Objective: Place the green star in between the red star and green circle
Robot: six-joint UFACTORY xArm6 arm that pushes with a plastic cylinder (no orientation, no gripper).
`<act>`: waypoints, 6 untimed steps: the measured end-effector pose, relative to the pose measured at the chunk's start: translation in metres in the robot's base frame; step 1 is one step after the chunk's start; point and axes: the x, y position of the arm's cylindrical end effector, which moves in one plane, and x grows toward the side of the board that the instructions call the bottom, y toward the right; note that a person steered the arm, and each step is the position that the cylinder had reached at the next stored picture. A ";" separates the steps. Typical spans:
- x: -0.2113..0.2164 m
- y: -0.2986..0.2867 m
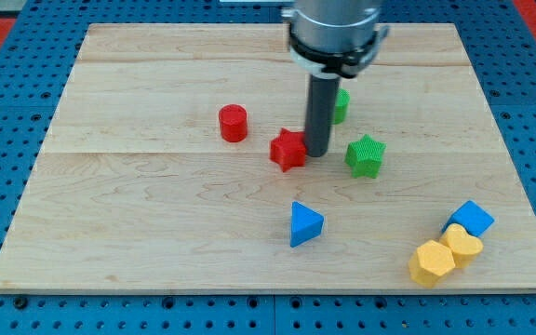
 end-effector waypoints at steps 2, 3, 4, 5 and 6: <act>0.035 0.014; 0.030 -0.040; 0.050 -0.005; 0.067 0.088; 0.048 0.101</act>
